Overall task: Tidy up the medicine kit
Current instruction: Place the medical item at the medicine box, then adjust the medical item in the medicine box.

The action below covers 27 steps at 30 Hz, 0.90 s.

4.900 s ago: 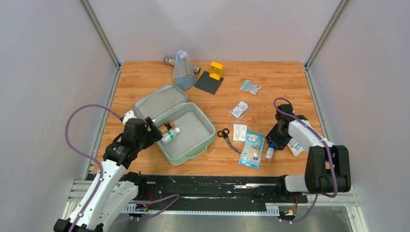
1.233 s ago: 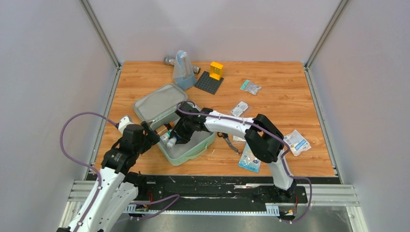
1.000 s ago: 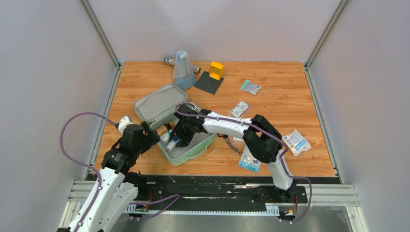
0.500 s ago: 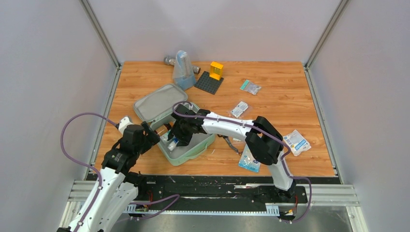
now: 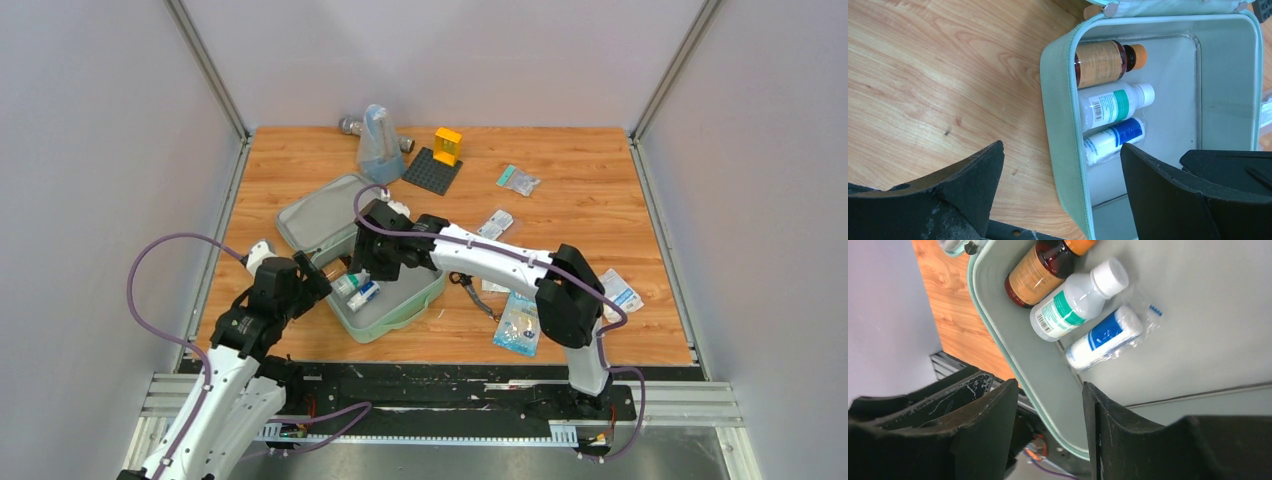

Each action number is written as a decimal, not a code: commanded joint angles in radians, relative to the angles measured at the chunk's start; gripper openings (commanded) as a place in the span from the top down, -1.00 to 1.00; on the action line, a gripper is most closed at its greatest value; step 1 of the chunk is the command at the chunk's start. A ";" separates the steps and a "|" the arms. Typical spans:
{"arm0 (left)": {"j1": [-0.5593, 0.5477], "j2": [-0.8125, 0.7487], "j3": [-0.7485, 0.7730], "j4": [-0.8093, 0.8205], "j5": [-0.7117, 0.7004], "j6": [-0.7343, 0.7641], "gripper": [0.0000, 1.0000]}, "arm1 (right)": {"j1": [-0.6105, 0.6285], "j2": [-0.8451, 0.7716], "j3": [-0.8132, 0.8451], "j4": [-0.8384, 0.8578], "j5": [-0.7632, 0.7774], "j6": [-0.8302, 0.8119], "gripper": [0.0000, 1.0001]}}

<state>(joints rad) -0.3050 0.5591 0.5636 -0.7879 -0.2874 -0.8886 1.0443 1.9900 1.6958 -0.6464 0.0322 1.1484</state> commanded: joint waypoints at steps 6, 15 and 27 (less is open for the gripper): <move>0.000 0.050 -0.012 0.088 0.100 0.022 -0.77 | -0.108 0.036 -0.052 0.022 -0.203 -0.486 -0.04; 0.001 0.100 -0.028 0.132 0.129 0.043 -0.48 | -0.145 0.155 0.029 0.037 -0.388 -0.712 -0.12; 0.000 0.229 -0.017 0.188 0.068 0.106 0.08 | -0.145 0.219 0.087 0.027 -0.593 -0.814 -0.07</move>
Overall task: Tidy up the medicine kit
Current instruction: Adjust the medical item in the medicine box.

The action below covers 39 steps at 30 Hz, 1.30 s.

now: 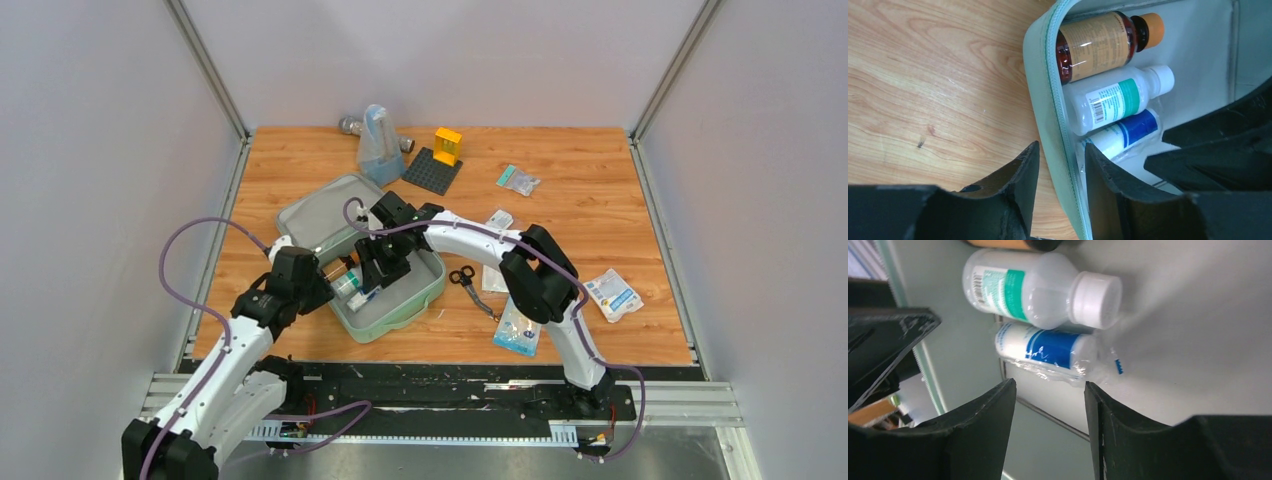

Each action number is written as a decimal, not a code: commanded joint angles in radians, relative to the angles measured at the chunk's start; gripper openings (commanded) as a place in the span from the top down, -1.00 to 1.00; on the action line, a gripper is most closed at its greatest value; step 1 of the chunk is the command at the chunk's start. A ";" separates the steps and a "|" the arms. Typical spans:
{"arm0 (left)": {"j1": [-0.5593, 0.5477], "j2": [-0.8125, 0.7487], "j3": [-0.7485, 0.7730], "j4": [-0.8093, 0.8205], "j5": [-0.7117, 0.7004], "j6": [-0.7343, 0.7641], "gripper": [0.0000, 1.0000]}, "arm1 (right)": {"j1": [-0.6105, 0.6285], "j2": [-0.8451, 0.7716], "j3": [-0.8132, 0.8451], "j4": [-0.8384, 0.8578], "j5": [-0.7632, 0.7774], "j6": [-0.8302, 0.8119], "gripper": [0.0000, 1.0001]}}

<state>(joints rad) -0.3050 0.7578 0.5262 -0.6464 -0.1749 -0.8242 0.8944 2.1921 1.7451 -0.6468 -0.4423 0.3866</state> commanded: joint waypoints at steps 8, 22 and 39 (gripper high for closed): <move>0.002 0.105 0.056 0.065 -0.117 0.079 0.15 | 0.013 0.033 0.043 0.063 -0.239 -0.013 0.13; 0.032 0.137 0.084 0.045 -0.058 0.070 -0.05 | -0.012 -0.063 0.019 0.054 0.064 -0.040 -0.08; 0.033 0.058 0.023 0.050 0.007 0.015 -0.06 | 0.004 0.042 0.077 0.041 -0.091 -0.027 -0.01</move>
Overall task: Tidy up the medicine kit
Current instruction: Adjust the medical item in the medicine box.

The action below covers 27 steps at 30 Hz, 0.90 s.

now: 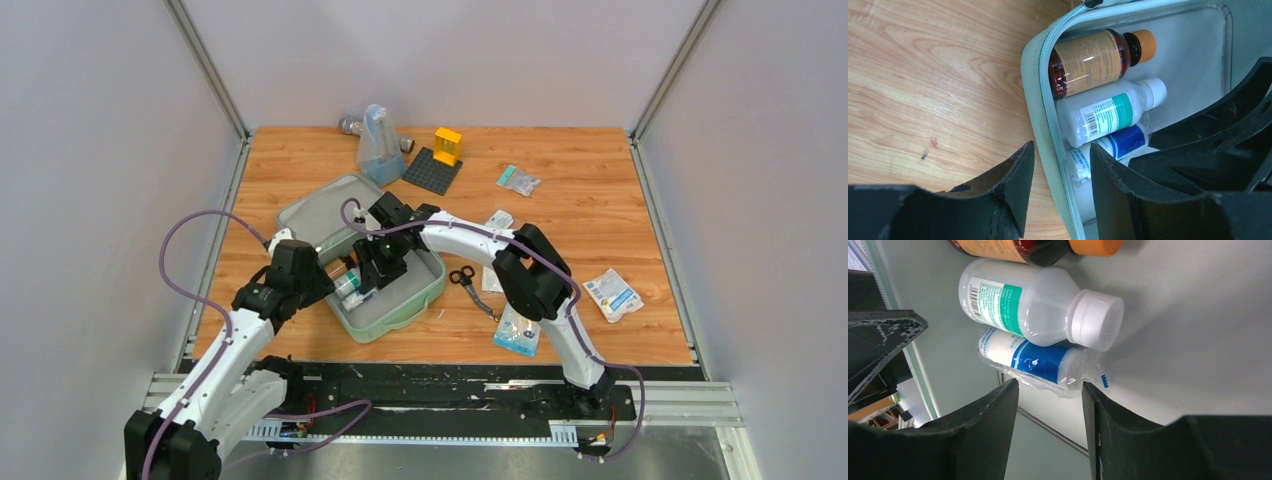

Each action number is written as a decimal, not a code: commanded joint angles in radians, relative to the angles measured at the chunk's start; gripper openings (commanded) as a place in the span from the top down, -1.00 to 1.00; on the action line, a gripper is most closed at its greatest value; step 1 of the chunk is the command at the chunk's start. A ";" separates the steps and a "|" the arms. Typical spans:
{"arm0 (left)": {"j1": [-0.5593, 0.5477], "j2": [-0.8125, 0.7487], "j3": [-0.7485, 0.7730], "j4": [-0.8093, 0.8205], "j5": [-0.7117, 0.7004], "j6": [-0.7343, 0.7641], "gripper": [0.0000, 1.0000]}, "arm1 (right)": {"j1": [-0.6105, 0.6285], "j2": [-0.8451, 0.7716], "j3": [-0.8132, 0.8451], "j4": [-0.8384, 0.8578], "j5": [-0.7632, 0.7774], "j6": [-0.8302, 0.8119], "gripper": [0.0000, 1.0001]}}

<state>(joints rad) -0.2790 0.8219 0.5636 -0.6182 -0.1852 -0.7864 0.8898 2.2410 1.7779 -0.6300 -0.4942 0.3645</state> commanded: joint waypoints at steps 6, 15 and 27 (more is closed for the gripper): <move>0.006 -0.007 -0.022 0.016 0.013 -0.032 -0.05 | 0.003 -0.112 0.031 -0.019 0.091 -0.048 -0.14; 0.006 -0.007 -0.007 0.002 0.002 -0.036 -0.30 | -0.011 -0.307 0.008 -0.080 0.343 -0.155 -0.33; 0.006 0.028 0.000 -0.019 -0.005 -0.056 -0.57 | -0.180 -0.271 -0.140 -0.117 0.363 -0.141 -0.30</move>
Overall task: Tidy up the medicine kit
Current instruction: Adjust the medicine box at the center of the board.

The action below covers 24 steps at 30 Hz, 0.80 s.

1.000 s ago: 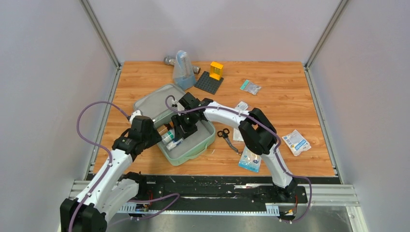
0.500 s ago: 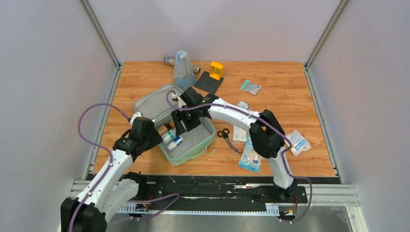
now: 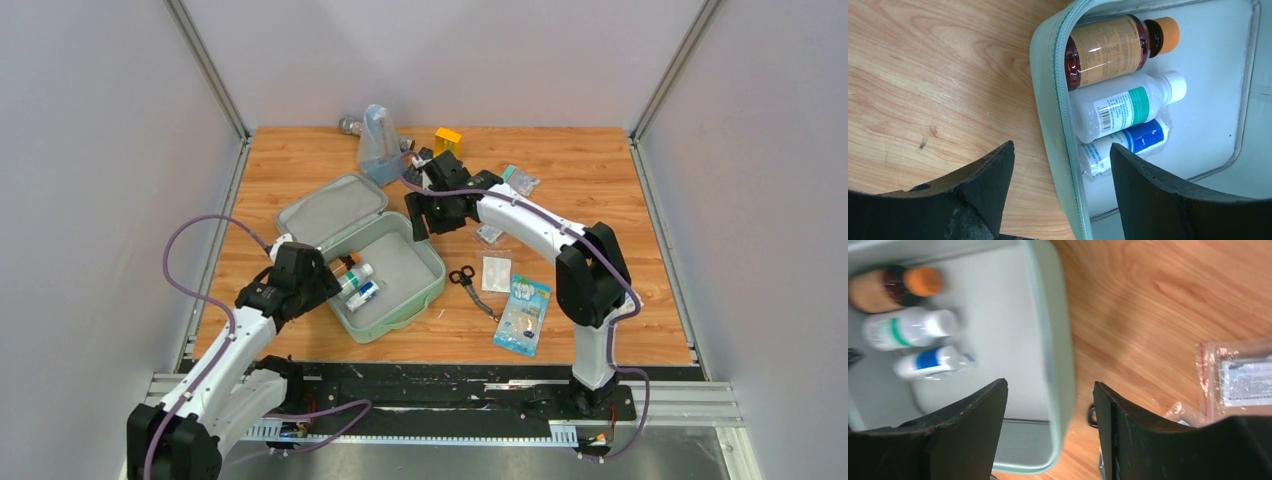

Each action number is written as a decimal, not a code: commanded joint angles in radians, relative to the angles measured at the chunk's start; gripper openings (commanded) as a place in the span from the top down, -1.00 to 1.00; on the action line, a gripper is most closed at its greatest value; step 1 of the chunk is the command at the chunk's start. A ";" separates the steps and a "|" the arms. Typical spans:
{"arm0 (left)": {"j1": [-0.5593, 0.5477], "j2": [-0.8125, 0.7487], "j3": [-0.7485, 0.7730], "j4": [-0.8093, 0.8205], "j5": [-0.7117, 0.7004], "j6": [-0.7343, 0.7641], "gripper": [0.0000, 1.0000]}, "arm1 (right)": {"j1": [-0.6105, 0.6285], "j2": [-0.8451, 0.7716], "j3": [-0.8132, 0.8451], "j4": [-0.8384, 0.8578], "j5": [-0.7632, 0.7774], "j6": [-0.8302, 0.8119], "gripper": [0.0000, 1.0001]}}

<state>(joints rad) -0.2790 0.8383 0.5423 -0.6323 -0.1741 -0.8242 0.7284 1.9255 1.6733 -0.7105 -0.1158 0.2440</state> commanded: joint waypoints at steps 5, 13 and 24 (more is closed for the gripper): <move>0.007 0.020 0.015 0.013 -0.028 -0.019 -0.47 | -0.016 0.080 -0.056 -0.044 -0.101 0.005 -0.17; 0.015 0.062 0.039 0.045 -0.083 0.006 -0.22 | 0.049 0.096 -0.059 -0.016 -0.124 0.127 0.05; 0.107 0.166 0.139 0.006 -0.106 0.085 -0.27 | 0.106 0.080 -0.105 0.113 -0.188 0.340 0.10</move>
<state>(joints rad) -0.2035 1.0008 0.6067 -0.6281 -0.2481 -0.7784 0.8055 2.0235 1.5661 -0.7017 -0.2287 0.4870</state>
